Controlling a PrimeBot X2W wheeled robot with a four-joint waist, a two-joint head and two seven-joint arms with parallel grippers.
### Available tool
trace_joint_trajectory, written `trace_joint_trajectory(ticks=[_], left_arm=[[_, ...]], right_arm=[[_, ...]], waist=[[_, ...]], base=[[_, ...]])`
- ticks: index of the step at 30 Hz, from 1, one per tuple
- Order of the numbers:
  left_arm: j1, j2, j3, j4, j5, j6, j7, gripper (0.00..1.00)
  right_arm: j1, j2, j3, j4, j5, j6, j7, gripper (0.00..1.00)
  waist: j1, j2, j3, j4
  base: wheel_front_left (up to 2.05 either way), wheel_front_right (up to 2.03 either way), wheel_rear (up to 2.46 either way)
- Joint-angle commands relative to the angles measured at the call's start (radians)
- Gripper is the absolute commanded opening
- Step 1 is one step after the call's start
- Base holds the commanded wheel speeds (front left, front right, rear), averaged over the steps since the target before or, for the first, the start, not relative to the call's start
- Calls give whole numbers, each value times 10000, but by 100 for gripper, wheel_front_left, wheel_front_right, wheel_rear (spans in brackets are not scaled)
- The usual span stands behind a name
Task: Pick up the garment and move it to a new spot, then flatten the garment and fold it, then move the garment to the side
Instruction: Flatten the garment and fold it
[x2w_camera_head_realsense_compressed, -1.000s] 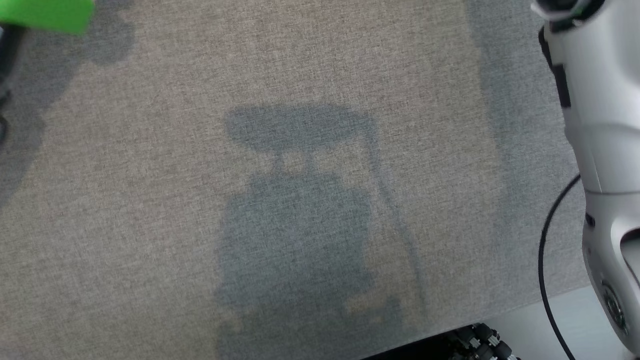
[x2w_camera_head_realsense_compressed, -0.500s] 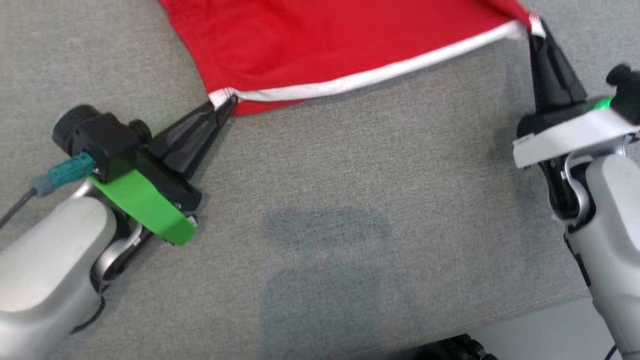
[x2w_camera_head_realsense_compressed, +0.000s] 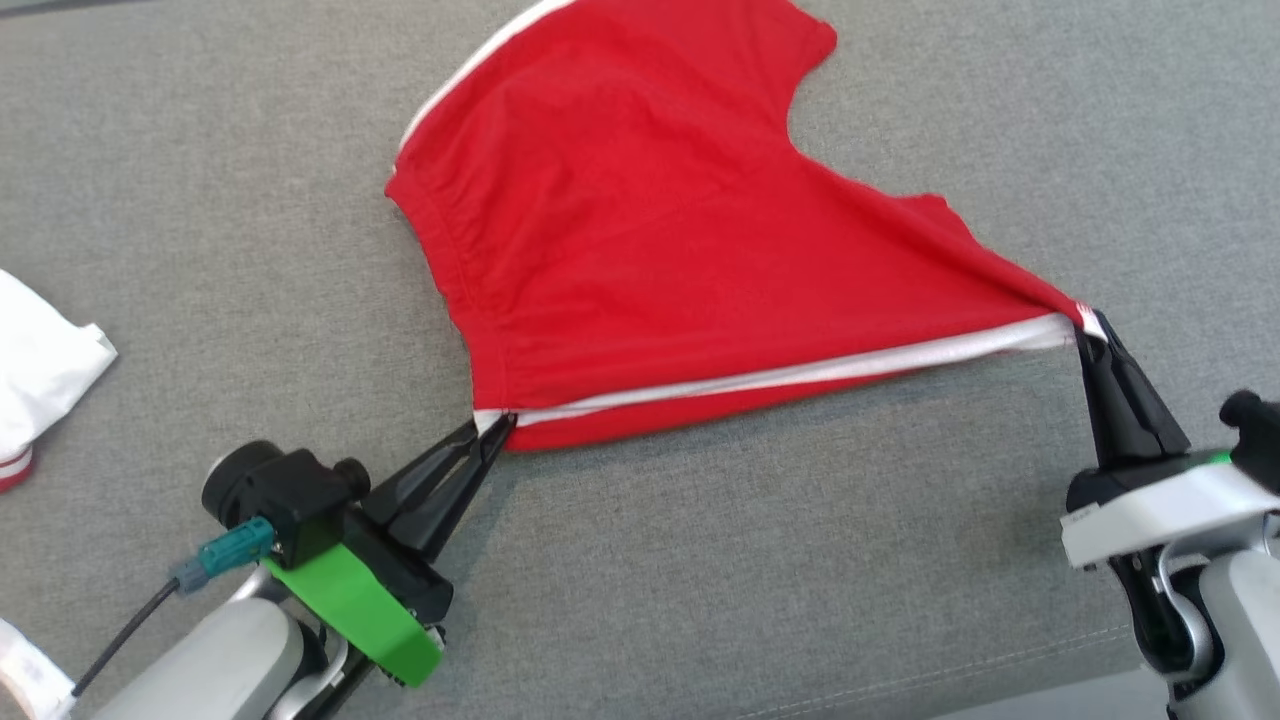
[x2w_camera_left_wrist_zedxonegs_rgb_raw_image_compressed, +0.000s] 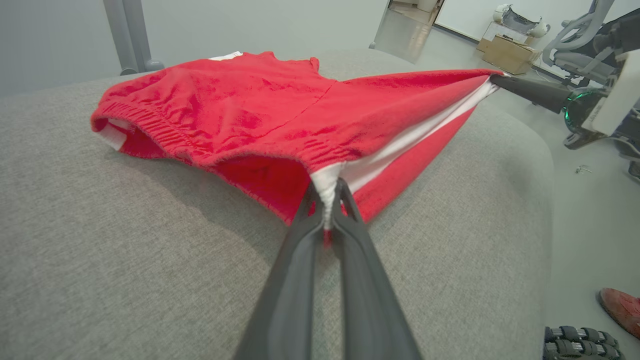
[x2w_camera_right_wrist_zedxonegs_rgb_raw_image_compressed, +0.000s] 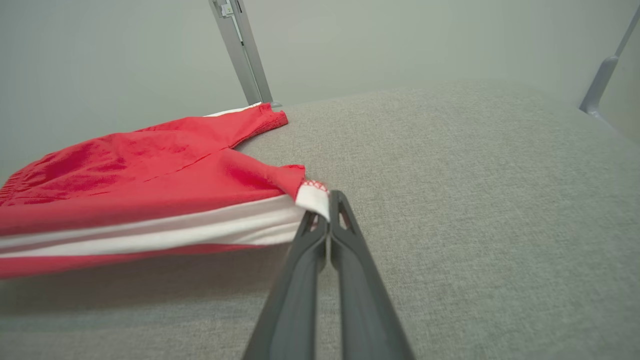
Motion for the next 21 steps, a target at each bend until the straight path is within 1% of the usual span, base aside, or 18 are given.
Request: trace_joint_trajectory(ticks=[1, 6, 7, 9, 12, 14, 17, 21], left_arm=[[604, -62, 238, -145, 111, 22, -24, 0], [1739, 2, 633, -499, 484, 22, -24, 0], [1739, 2, 633, -499, 484, 22, -24, 0], [2076, 104, 533, -633, 438, 22, -24, 0], [2248, 160, 337, -849, -31, 22, -24, 0], [2108, 251, -60, -980, -374, 22, -24, 0], [1512, 341, -692, -1112, -928, 22, -24, 0], [718, 98, -943, -1053, -1772, 22, -24, 0]], right_arm=[[673, 18, -281, -314, -63, -20, -34, 0], [2172, 19, -702, -1371, -281, -22, 427, 0], [2172, 19, -702, -1371, -281, -22, 427, 0], [2705, 62, -820, -1917, -345, -20, 780, 0], [3134, 50, -912, -2594, -434, -20, 1363, 0], [3001, -17, -805, -2817, -615, -19, 1703, 0], [2392, -152, -491, -2782, -820, -17, 2273, 0], [1280, -298, -379, -2293, -959, -17, 2946, 0]], waist=[[1, -1, -828, 280], [1, -1, -1268, 312], [1, -1, -1268, 312], [1, -1, -1369, 318], [1, -1, -1443, 322], [1, -1, -1454, 313], [1, -1, -1408, 349], [1, -1, -1152, 554]], base=[[0, 0, 0], [0, 0, 0], [0, 0, 0], [0, 0, 0], [0, 0, 0], [0, 0, 0], [0, 0, 0], [0, 0, 0]])
